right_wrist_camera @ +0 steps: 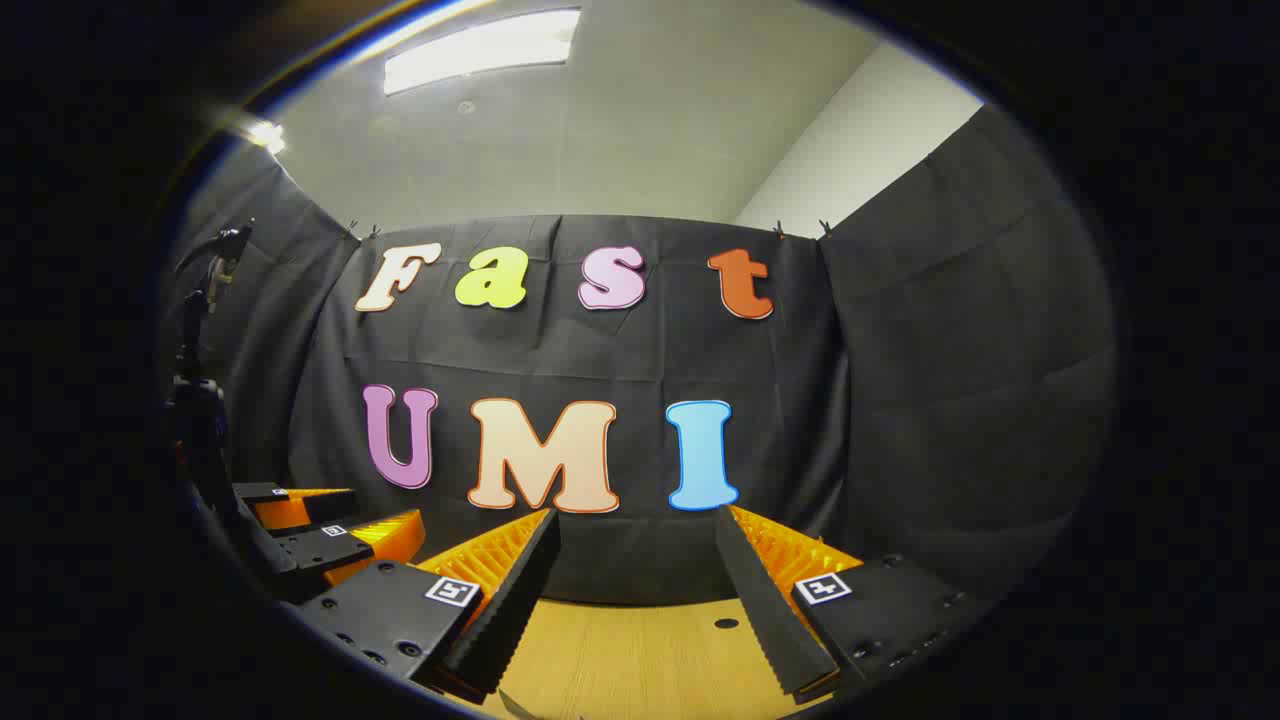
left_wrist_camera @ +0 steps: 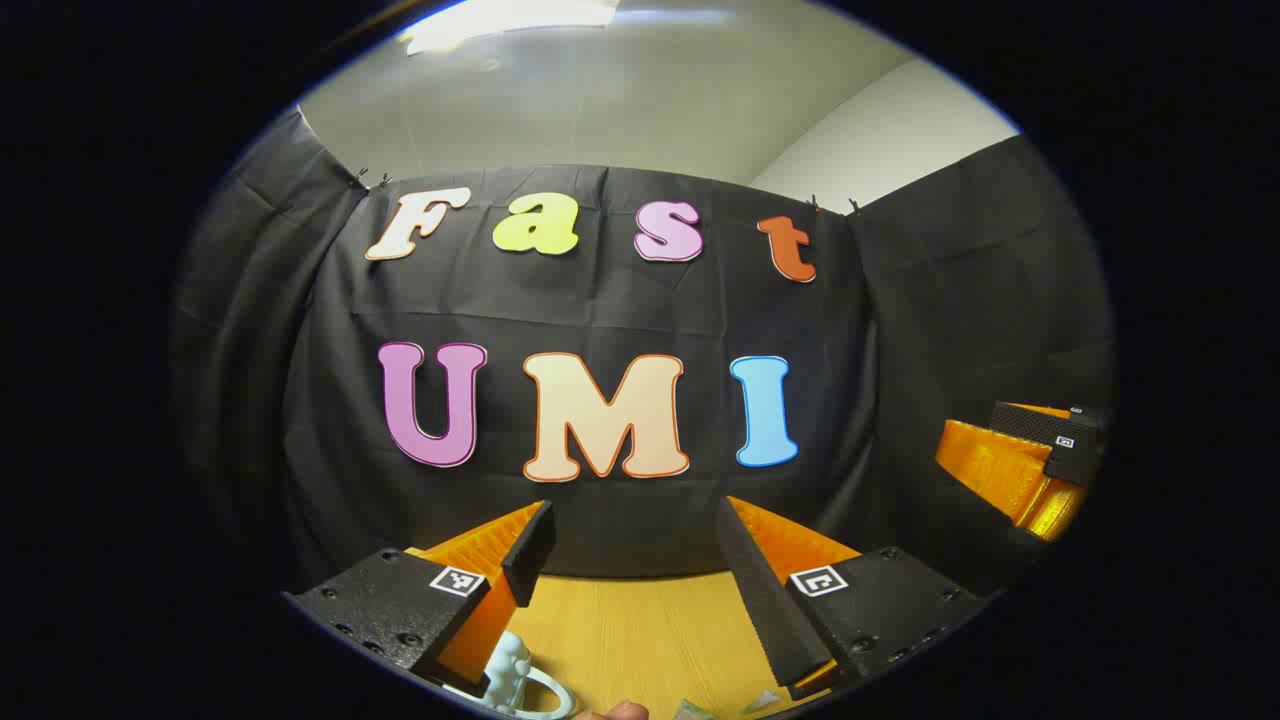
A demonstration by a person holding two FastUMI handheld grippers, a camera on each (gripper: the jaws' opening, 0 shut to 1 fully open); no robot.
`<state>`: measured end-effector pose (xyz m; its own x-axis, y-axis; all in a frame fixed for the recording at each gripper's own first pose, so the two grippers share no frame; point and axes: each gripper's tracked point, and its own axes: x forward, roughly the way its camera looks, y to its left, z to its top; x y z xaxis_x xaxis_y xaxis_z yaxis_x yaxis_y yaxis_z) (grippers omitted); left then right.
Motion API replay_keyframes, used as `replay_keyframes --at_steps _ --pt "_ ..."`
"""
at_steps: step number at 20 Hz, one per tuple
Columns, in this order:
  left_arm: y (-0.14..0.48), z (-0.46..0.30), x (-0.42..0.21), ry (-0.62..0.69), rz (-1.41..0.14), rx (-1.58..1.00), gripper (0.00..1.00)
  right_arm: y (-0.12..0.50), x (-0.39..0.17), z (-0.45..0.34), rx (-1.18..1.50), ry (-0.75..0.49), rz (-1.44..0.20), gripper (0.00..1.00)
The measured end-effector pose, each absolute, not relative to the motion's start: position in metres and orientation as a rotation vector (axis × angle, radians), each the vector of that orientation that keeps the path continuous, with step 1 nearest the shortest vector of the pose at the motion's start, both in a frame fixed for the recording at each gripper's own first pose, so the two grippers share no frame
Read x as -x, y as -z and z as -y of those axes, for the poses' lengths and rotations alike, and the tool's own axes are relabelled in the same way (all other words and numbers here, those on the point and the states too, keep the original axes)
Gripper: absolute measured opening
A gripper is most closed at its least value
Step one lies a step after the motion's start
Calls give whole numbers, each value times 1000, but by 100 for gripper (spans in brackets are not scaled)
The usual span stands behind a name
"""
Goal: First open the suitcase, pack the skin care products into it, and then close the suitcase.
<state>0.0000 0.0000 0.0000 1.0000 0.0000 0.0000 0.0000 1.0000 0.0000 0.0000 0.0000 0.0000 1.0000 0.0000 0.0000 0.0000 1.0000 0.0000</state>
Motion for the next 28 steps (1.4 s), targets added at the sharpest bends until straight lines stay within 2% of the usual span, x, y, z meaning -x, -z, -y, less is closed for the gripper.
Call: replay_keyframes --at_steps 11,17,21,22,28 --pt "3 -1 2 -30 11 2 95 11 -4 8 10 -27 5 98" --pt "12 -36 11 -139 -3 -52 95 22 -4 -11 25 -108 48 98" --pt "51 -66 5 -153 -101 -73 92 28 -18 -19 19 -90 39 98" --pt "66 -75 4 -155 -137 -85 95 30 -19 -27 9 -102 36 98" --pt "153 -101 -2 -144 -345 -105 96 56 -33 -34 46 -55 -26 98"
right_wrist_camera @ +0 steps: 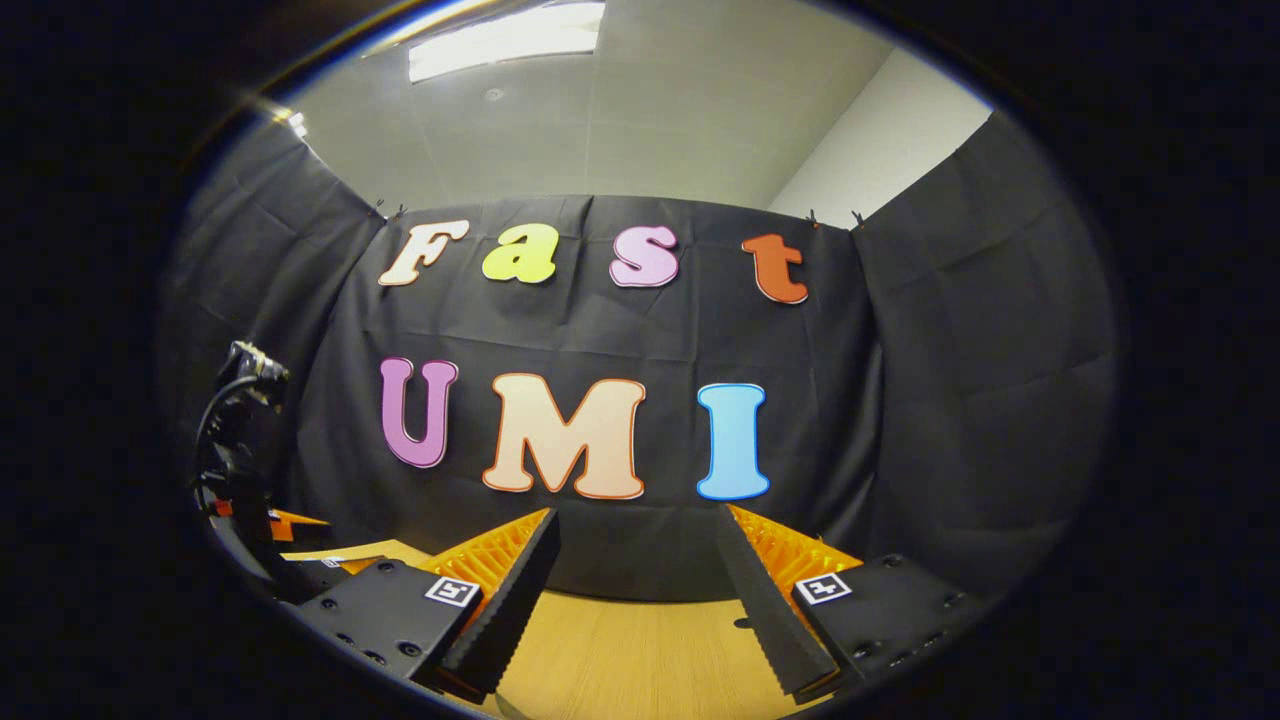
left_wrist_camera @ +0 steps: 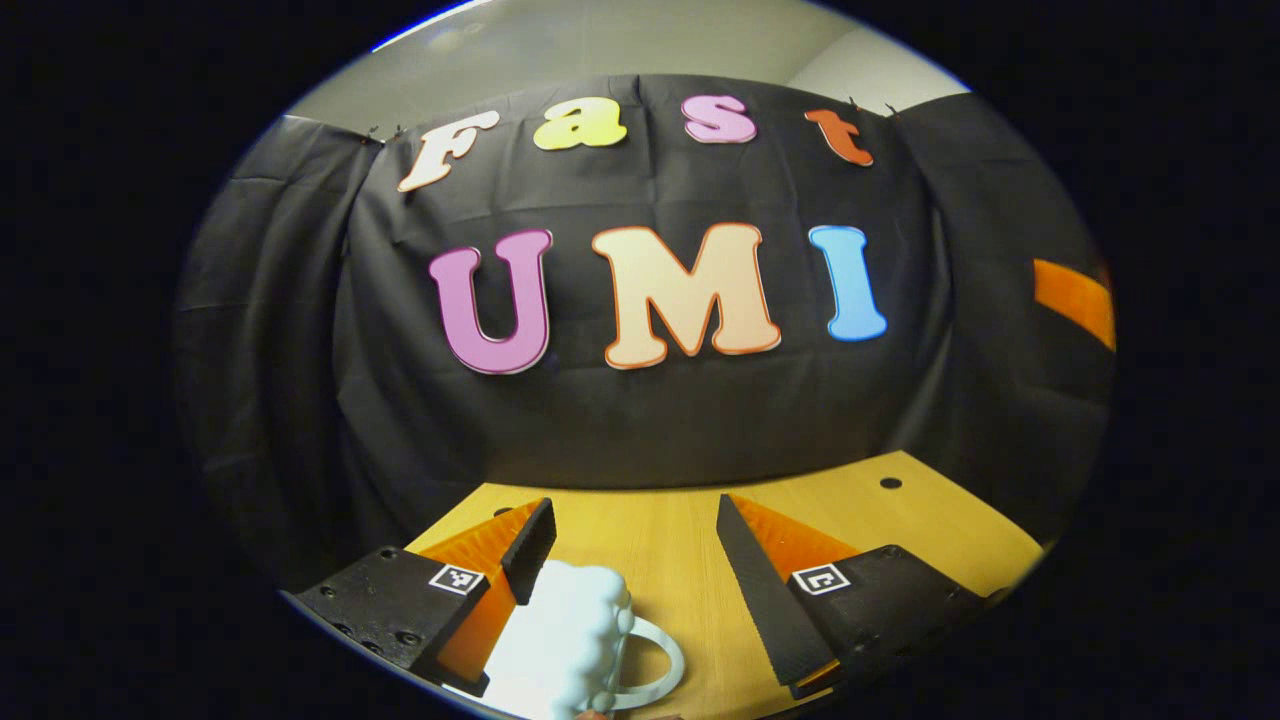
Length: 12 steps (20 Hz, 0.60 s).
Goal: First open the suitcase, pack the skin care products into it, and then close the suitcase.
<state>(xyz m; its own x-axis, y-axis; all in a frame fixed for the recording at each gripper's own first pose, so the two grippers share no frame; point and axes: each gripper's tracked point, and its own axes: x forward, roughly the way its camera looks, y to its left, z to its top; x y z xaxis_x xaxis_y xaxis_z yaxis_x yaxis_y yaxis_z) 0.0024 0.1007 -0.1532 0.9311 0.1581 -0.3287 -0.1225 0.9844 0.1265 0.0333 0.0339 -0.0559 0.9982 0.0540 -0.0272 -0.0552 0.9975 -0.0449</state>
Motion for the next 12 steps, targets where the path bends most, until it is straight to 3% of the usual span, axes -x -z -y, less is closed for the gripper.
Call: replay_keyframes --at_steps 12 --pt "319 -92 33 -109 -849 -84 91 91 -54 -22 -7 13 -157 98"
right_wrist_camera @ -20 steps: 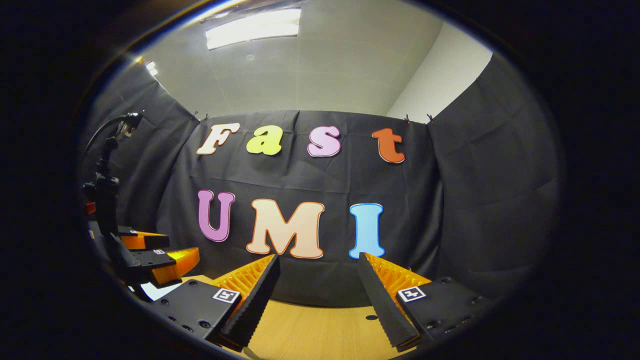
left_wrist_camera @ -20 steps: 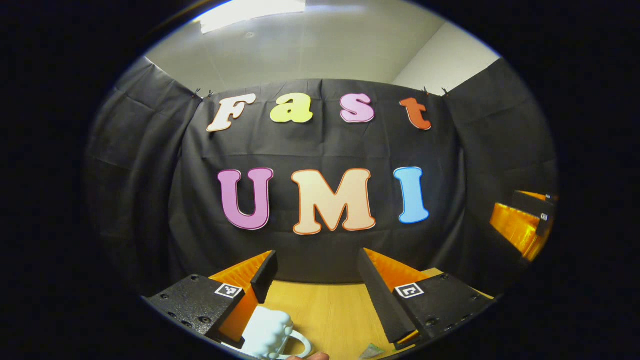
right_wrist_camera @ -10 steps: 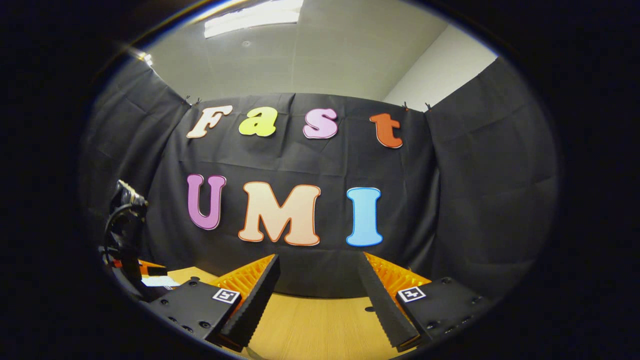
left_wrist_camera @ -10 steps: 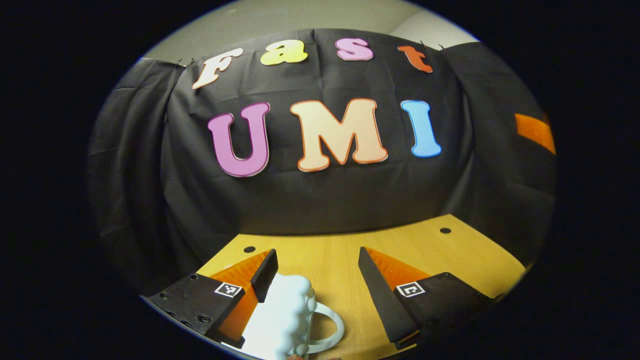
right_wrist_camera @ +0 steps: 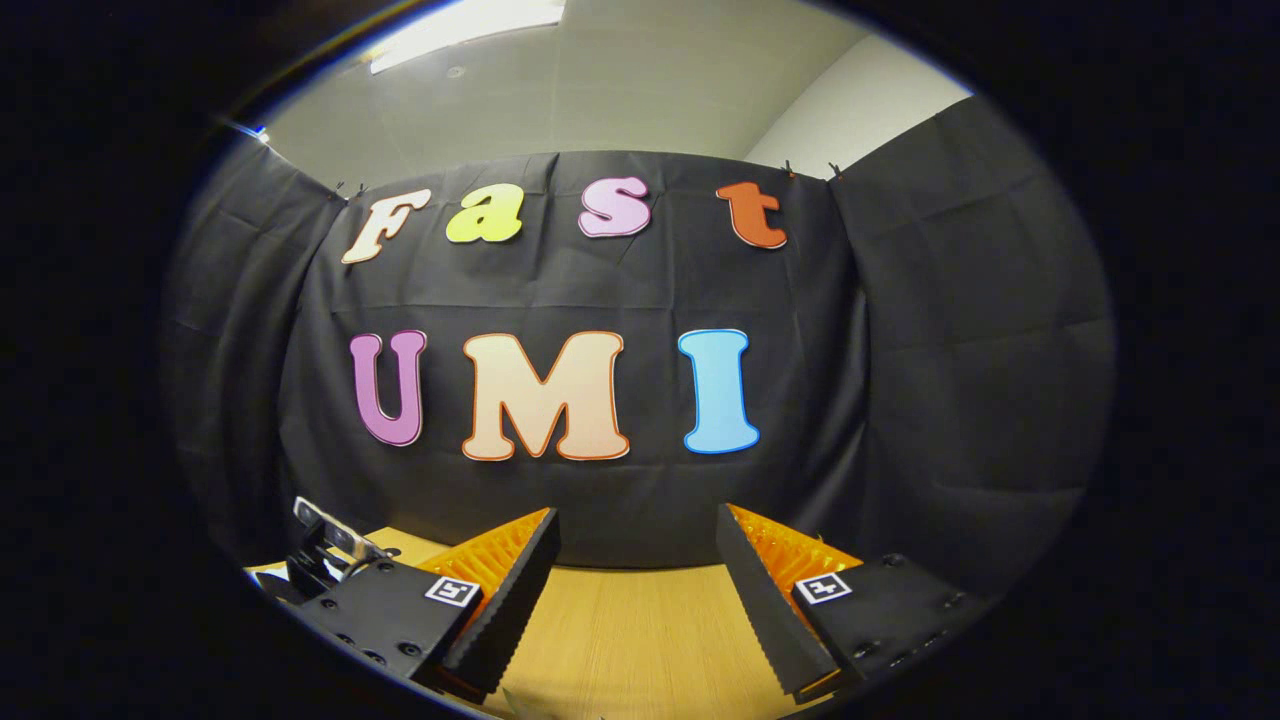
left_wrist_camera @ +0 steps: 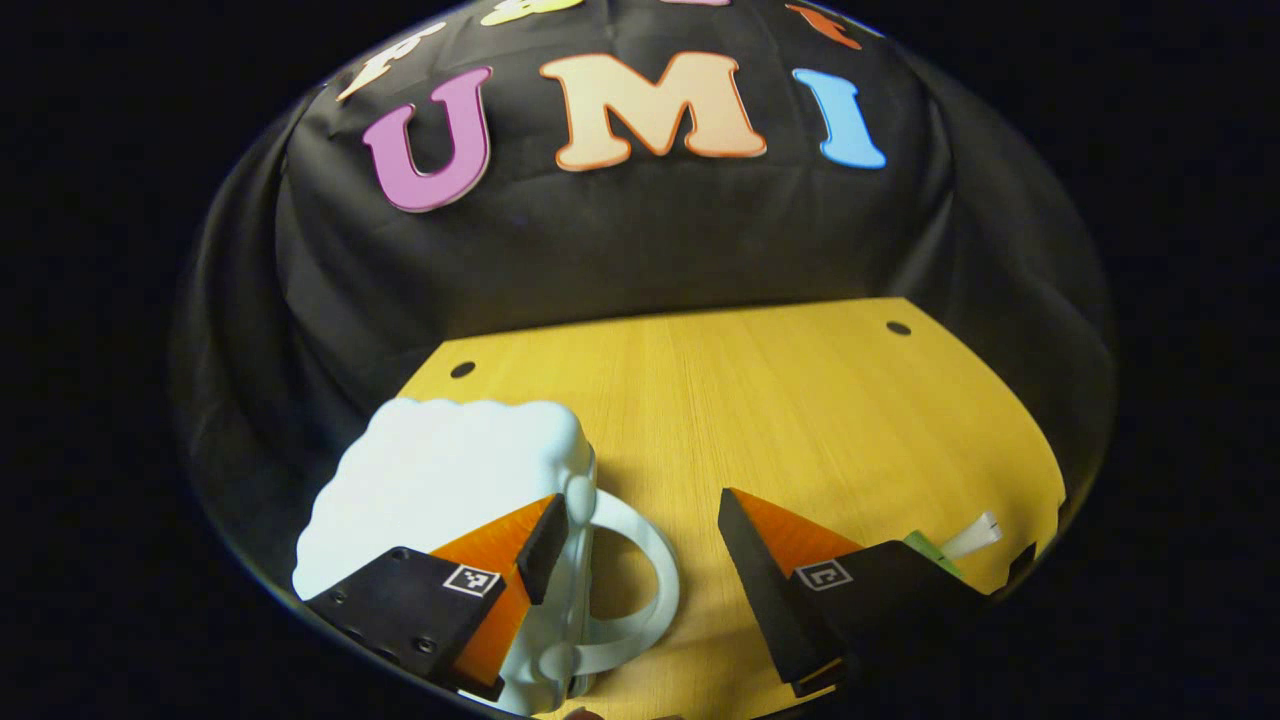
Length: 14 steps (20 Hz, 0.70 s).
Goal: First open the suitcase, pack the skin care products into it, and then close the suitcase.
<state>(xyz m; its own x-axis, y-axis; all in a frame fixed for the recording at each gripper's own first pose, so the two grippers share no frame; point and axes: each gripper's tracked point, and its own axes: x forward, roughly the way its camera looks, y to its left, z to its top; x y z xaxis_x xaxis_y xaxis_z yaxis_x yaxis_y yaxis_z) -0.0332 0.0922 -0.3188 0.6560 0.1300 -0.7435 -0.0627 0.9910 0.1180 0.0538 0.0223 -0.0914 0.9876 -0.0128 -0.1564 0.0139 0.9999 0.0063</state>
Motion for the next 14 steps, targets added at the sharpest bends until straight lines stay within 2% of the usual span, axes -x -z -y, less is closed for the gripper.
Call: replay_keyframes --at_steps 4,6,10,12,13,14 --pt "351 -79 44 -76 -953 -50 87 93 -52 -18 9 26 -166 98" --pt "363 -77 46 -85 -988 -30 80 92 -51 -16 7 27 -168 98" --pt "379 -77 48 -82 -1031 -16 76 94 -50 -20 31 19 -177 98" --pt "384 -70 52 -49 -1063 17 64 94 -49 -23 37 10 -175 98" --pt "381 -73 54 -56 -1065 15 48 94 -49 -25 42 7 -173 98" --pt "381 -79 53 -71 -1056 9 38 94 -47 -26 46 2 -171 98"
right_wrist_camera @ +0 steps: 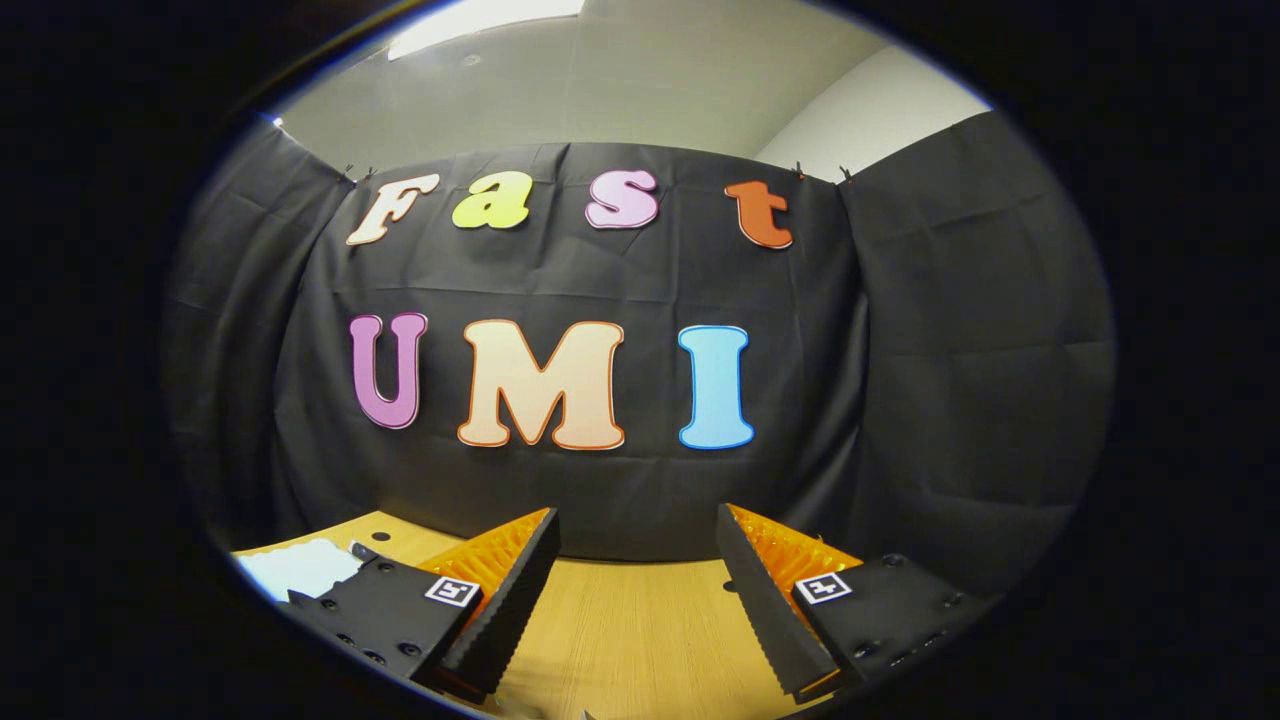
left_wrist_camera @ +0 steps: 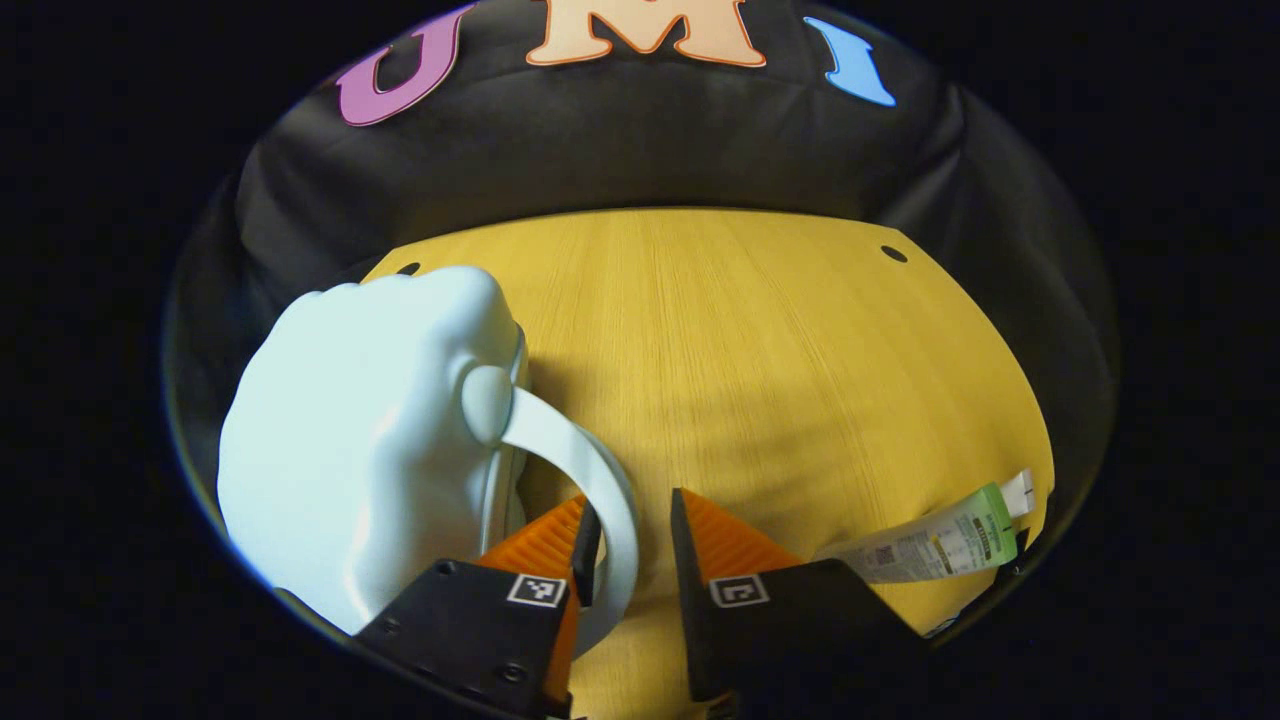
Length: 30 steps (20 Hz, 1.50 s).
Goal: First open the suitcase, pack the skin care products into it, and then close the suitcase.
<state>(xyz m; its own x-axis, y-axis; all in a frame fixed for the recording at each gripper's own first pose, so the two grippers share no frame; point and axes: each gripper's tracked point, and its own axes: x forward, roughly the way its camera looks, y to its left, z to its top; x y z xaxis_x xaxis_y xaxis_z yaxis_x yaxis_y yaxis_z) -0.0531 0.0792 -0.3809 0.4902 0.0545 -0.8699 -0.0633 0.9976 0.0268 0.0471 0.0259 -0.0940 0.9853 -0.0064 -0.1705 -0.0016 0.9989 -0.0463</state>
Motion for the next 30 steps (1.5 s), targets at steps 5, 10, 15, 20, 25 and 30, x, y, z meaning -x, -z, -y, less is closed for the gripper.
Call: replay_keyframes --at_steps 5,10,15,20,25,30 --pt "380 -79 57 -40 -1113 11 11 93 -43 -29 44 -14 -168 98" --pt "365 -75 55 -67 -1095 63 2 90 -40 -28 46 -19 -155 98" --pt "353 -73 50 -63 -1088 61 0 85 -38 -36 38 -45 -137 98" --pt "360 -77 55 -71 -1147 103 0 84 -34 -37 19 -55 -132 100" --pt "363 -79 57 -70 -1163 85 4 88 -31 -35 16 -56 -144 98" --pt "368 -78 59 -60 -1183 82 8 88 -29 -31 24 -52 -147 98"
